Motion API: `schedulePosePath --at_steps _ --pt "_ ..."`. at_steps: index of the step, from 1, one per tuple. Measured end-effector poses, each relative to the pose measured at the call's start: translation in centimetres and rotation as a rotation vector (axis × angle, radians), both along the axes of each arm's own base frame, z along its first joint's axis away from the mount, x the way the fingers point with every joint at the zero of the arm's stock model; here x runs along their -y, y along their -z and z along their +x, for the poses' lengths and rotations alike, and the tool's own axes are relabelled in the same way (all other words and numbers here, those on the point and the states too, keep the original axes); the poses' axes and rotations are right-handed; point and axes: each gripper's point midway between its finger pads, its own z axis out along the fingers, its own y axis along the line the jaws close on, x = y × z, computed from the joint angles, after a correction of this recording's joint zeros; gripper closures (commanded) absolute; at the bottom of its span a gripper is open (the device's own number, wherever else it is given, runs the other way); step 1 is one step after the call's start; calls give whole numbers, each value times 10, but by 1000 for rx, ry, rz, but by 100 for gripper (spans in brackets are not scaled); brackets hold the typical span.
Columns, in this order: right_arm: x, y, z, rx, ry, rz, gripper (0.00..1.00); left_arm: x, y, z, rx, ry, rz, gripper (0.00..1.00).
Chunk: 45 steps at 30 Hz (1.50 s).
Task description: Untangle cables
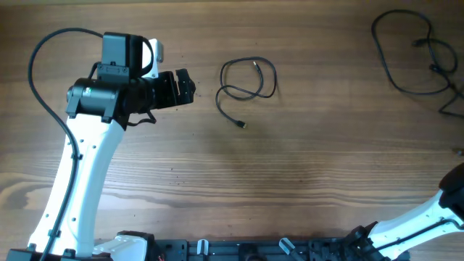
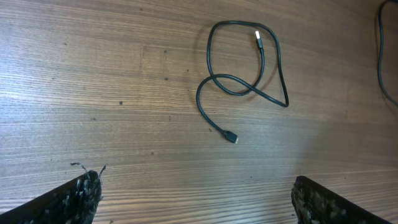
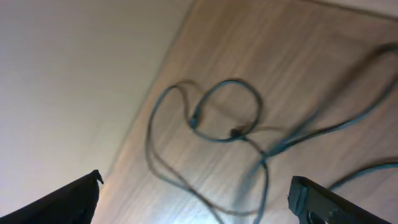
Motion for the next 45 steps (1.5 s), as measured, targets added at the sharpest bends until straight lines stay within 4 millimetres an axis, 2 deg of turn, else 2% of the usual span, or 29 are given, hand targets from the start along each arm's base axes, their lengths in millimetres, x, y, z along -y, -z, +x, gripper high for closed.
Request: schedulePosePath --at_steps 3,7,10,13,16,19,23,27,28,29,31,32,33,36,39,40,45 --pt "-28 -15 10 43 -82 27 0 0 0 0 -1 1 -1 0" --pt "-83 -35 22 55 -206 39 0 0 0 0 -1 1 -1 0" --pt "-146 -42 36 43 -349 60 0 0 0 0 0 1 -1 0" --pt "-201 -35 44 1 -489 68 0 0 0 0 0 1 -1 0" --pt "-267 -25 48 -57 -647 59 1 0 0 0 0 0 0 0" --pt "-316 -8 51 -119 -754 64 3 -1 0 0 1 -4 6 0" --pt "-351 31 60 -198 -834 105 6 -4 1 1 3 -11 18 0" --pt "-391 95 64 -333 -925 167 6 -4 1 1 3 -12 20 0" --pt "-405 109 63 -362 -959 173 8 -4 1 1 4 -13 21 0" --pt "-428 124 60 -396 -1005 178 11 -4 1 1 4 -14 22 0" --pt "-449 134 55 -422 -1048 176 18 -4 0 2 7 -14 21 0" --pt "-452 137 54 -429 -1055 176 23 -4 0 3 11 -14 21 0" --pt "-467 150 48 -469 -1080 177 27 -4 0 3 12 -14 21 0" --pt "-487 178 34 -561 -1116 195 32 -4 0 3 12 -14 21 0" --pt "-504 202 23 -624 -1146 203 45 -4 -1 4 15 -15 23 0" --pt "-509 206 20 -638 -1156 202 47 -4 -1 4 15 -16 23 0" --pt "-521 212 10 -679 -1176 168 70 -5 0 3 13 -15 23 0"
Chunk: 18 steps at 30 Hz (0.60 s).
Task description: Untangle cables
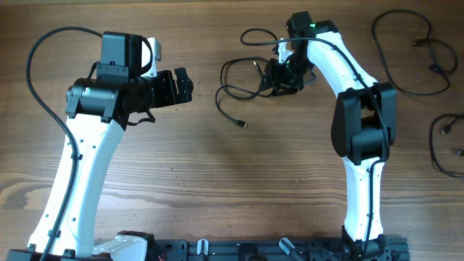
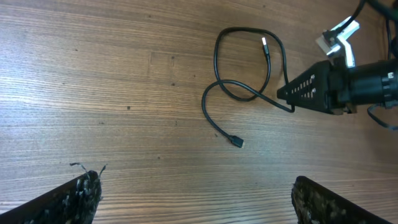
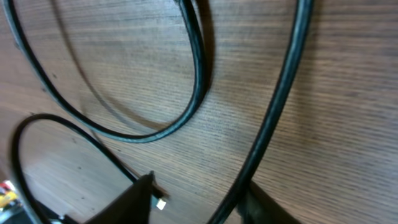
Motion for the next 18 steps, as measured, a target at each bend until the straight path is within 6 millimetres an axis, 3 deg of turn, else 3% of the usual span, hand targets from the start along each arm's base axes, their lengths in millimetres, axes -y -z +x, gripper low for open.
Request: schedulePosePath --at_steps 2,8,11,14,15,18 --pt "-1 2 -1 5 -9 -23 95 0 0 0 -2 0 0 0" --pt "6 3 3 11 12 -50 96 0 0 0 -2 0 0 0" --pt "22 -17 20 52 52 -35 96 0 0 0 -2 0 0 0" --pt "57 -72 50 196 123 -5 96 0 0 0 -2 0 1 0" --pt "86 -120 64 312 180 8 96 0 0 0 -2 0 1 0" --pt "146 -217 71 544 299 5 96 0 0 0 -2 0 1 0"
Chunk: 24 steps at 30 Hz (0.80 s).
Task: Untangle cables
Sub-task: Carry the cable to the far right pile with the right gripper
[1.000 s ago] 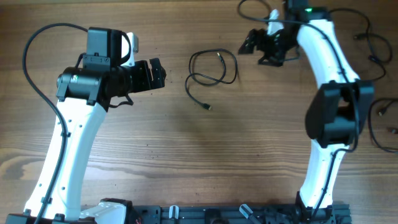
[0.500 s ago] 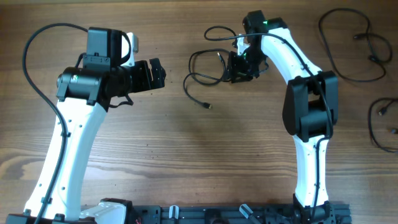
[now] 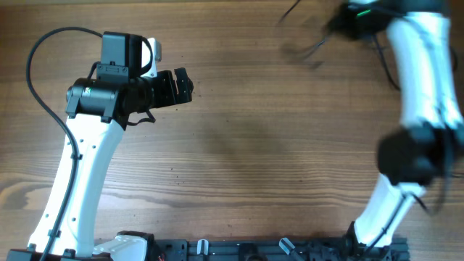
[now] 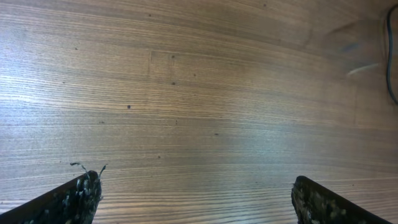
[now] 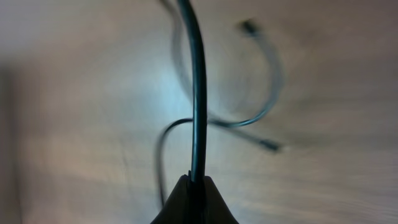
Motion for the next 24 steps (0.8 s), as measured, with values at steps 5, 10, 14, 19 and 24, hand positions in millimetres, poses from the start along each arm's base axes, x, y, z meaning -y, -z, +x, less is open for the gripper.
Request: schedulePosePath --at_steps 5,10,14,19,24 --pt "94 -108 -42 219 221 -78 96 0 0 0 0 0 0 0" --pt "133 -63 -53 70 309 -75 96 0 0 0 0 0 0 0" --pt "151 -2 -50 -55 350 -102 96 0 0 0 0 0 0 0" --pt "173 33 -40 -49 408 -139 96 0 0 0 0 0 0 0" --pt "209 50 -44 -50 510 -151 0 0 0 0 0 0 0 0"
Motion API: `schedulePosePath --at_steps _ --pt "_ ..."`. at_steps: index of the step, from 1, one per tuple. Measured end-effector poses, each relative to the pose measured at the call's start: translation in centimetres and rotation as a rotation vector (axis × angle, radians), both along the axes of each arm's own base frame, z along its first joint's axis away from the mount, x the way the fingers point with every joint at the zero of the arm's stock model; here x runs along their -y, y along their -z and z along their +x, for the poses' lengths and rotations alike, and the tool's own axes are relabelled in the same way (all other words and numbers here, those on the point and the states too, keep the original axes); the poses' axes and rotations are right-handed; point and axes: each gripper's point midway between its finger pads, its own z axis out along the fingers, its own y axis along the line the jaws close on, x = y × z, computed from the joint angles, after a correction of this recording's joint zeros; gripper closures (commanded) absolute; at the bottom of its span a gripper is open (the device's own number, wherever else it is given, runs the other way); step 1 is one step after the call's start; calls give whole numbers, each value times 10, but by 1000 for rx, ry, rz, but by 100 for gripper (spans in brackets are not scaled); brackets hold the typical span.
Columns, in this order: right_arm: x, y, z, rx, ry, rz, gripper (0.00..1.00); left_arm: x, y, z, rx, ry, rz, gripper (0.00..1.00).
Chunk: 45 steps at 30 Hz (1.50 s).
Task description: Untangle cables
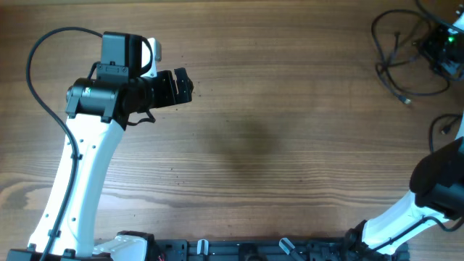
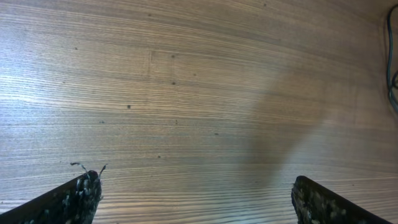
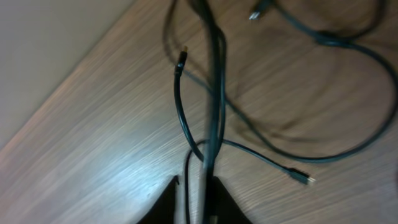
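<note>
My right gripper (image 3: 199,194) is shut on a thin black cable (image 3: 213,93) that runs up out of its jaws. In the overhead view the right gripper (image 1: 444,45) is at the far top right, with the held cable (image 1: 395,83) trailing onto the table beside a larger loop of black cable (image 1: 395,22). Under the held cable in the right wrist view lie more loops (image 3: 348,149) with small plugs. My left gripper (image 1: 183,85) hangs over the left part of the table; its fingers (image 2: 81,193) stand wide apart and open, with nothing between them.
Another black cable (image 1: 444,129) lies at the right edge of the wooden table (image 1: 275,159). A piece of cable (image 2: 392,62) shows at the right edge of the left wrist view. The table's far edge (image 3: 81,81) runs close to the right gripper.
My right gripper, shut on the cable, has moved from the top of the table right of centre to the far top right corner. The cable now trails beside the other loops. Left arm unchanged.
A small looped cable lay at the table's top middle, with the right arm off at the right. Then my right gripper was down at that loop. Then the loop was gone from there and hung from the shut gripper, now at the far right by the others.
</note>
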Motion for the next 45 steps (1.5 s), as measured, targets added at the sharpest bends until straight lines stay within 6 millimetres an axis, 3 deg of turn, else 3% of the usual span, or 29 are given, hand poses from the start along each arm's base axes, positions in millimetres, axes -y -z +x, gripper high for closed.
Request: schedulePosePath --at_steps 4,6,8,11,13,16,18,20,22,25,30,36,41,45 --pt "16 2 -2 0 47 -16 0 0 0 0 0 0 0 0" --pt "6 0 -4 -4 22 30 0 0 0 0 0 0 0 0" --pt "-11 -17 0 38 -43 95 0 0 0 0 0 0 0 0" --pt "-53 -66 8 184 -237 157 0 0 0 0 0 0 0 0" --pt "-86 -96 -2 250 -350 169 0 0 0 0 0 0 0 0" --pt "-148 -154 -38 355 -544 140 0 0 0 0 0 0 0 0" --pt "-179 -183 -64 403 -631 125 0 0 0 0 0 0 0 0" --pt "-208 -205 -96 432 -707 125 0 0 0 0 0 0 0 0" --pt "-224 -221 -119 464 -754 118 0 0 0 0 0 0 0 0" --pt "-228 -223 -130 456 -762 121 0 0 0 0 0 0 0 0" --pt "-230 -205 -146 358 -763 160 0 0 0 0 0 0 0 0" --pt "-233 -199 -157 352 -857 97 0 0 0 0 0 0 0 0" --pt "-261 -219 -156 615 -1012 -123 0 0 0 0 -1 0 0 0" --pt "-284 -212 -172 849 -1062 -312 0 -1 0 0 0 -2 3 0"
